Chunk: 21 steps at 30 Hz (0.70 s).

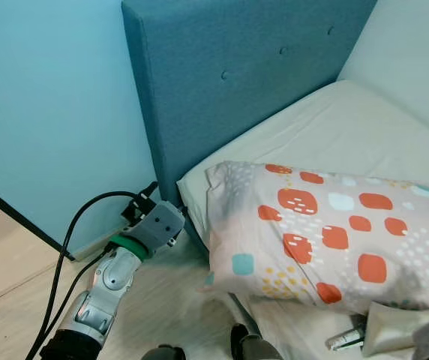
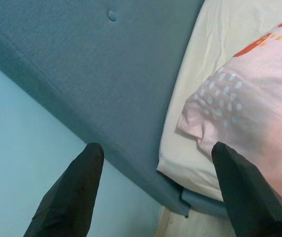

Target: Clean up the room

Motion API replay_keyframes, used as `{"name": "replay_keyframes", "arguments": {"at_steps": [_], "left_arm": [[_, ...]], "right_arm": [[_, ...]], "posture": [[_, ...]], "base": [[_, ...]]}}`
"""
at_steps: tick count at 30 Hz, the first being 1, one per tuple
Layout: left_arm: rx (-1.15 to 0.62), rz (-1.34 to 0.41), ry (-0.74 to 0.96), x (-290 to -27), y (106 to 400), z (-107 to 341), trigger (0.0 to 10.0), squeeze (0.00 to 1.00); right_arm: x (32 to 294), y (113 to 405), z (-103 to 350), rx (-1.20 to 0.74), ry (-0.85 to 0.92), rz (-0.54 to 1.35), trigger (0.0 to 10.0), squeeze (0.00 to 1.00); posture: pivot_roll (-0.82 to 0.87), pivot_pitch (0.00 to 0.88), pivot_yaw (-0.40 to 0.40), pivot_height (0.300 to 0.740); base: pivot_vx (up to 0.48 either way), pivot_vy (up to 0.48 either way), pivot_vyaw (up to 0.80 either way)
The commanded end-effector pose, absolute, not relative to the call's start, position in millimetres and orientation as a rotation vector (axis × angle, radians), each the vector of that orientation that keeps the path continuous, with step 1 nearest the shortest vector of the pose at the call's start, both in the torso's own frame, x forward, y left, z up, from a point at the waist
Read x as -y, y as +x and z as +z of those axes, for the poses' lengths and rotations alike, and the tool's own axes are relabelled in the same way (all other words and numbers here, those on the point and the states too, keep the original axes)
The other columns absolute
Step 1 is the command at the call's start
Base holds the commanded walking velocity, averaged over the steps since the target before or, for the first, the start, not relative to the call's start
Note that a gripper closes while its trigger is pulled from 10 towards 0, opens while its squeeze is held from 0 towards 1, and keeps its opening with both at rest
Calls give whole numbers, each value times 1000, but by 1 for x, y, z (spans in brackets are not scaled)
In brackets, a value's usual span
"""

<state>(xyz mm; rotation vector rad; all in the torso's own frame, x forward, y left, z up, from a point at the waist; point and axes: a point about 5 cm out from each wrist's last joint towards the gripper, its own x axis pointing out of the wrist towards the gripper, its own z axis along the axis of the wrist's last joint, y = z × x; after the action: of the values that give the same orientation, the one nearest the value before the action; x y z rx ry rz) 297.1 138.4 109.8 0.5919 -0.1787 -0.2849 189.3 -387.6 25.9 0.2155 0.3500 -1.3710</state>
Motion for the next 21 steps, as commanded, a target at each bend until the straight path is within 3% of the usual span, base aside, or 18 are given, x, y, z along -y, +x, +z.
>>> {"name": "replay_keyframes", "arguments": {"at_steps": [1, 4, 7, 8, 13, 15, 16, 17, 19, 21], "left_arm": [[143, -295, 597, -138, 295, 102, 10000, 0], [142, -294, 594, -137, 297, 102, 10000, 0], [142, -294, 593, -137, 297, 102, 10000, 0], [142, -291, 589, -136, 298, 102, 10000, 0], [140, -290, 586, -135, 298, 102, 10000, 0], [142, -312, 582, -129, 296, 101, 10000, 0], [142, -312, 582, -129, 296, 101, 10000, 0], [149, -336, 586, -124, 295, 101, 10000, 0], [174, -416, 622, -106, 294, 99, 10000, 0], [155, -451, 597, -95, 296, 96, 10000, 0]], "right_arm": [[392, 182, 26, -348, 182, -1394, 10000, 0], [389, 215, 56, -198, 14, -1196, 10000, 0], [386, 223, 62, -166, -16, -1152, 10000, 0], [373, 243, 77, -89, -105, -1050, 10000, 0], [356, 260, 83, -51, -149, -927, 10000, 0], [316, 286, 77, -66, -130, -638, 10000, 0], [316, 286, 77, -66, -130, -638, 10000, 0], [297, 295, 72, -82, -104, -521, 10000, 0], [274, 300, 62, -110, -27, -456, 10000, 0], [268, 301, 57, -126, 20, -473, 10000, 0]], "posture": [[42, 155, 41, 740], [31, 151, 35, 740], [31, 151, 34, 740], [27, 151, 32, 740], [24, 152, 30, 740], [30, 155, 21, 740], [30, 155, 21, 740], [33, 156, 15, 740], [35, 158, 6, 740], [32, 159, 7, 740]], "base": [[0, 0, 0], [0, 0, 0], [0, 0, 0], [0, 0, 0], [0, 0, 0], [0, 0, 0], [0, 0, 0], [0, 0, 0], [0, 0, 0], [0, 0, 0]]}}
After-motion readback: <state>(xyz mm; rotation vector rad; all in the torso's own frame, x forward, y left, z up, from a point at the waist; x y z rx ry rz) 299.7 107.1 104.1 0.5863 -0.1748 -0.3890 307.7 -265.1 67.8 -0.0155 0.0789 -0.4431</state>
